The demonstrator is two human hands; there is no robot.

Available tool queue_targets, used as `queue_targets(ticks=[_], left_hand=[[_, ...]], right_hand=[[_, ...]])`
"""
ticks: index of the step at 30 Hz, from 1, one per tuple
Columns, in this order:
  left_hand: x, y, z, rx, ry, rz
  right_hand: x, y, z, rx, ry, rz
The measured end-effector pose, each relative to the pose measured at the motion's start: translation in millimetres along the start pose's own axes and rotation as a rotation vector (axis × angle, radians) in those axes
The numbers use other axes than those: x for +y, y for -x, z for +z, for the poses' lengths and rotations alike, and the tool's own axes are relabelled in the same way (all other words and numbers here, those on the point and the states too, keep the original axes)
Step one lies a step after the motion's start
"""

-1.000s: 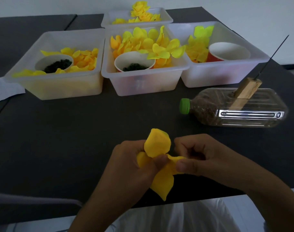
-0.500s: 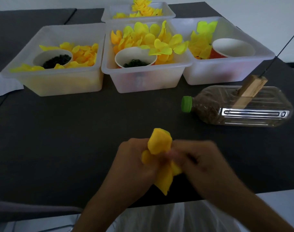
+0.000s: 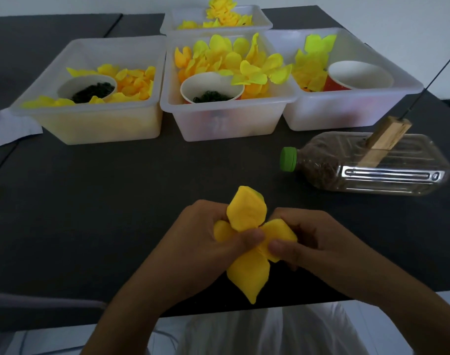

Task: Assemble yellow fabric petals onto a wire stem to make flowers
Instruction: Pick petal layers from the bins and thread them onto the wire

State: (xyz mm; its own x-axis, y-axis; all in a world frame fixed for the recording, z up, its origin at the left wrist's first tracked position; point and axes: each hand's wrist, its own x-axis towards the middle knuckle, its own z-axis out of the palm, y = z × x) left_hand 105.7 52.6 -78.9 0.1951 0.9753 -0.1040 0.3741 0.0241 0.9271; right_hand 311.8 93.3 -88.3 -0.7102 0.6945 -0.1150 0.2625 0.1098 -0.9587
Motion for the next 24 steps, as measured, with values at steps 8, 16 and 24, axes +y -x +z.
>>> queue_targets(ticks=[8,16,24], left_hand=[[9.5,-1.2,2.0,-0.097,0.050,0.019],[10.7,-0.8,8.1,-0.046,0.248,-0.004],[16.1,0.5,7.7,0.092,-0.211,0.059]], right_hand=[[-7.2,-0.1,-8.5,-0.138,-0.030,0.096],[-6.4,-0.7,2.8,0.114,-0.076,0.038],[-1.2,-1.1,11.4,0.356,0.046,0.089]])
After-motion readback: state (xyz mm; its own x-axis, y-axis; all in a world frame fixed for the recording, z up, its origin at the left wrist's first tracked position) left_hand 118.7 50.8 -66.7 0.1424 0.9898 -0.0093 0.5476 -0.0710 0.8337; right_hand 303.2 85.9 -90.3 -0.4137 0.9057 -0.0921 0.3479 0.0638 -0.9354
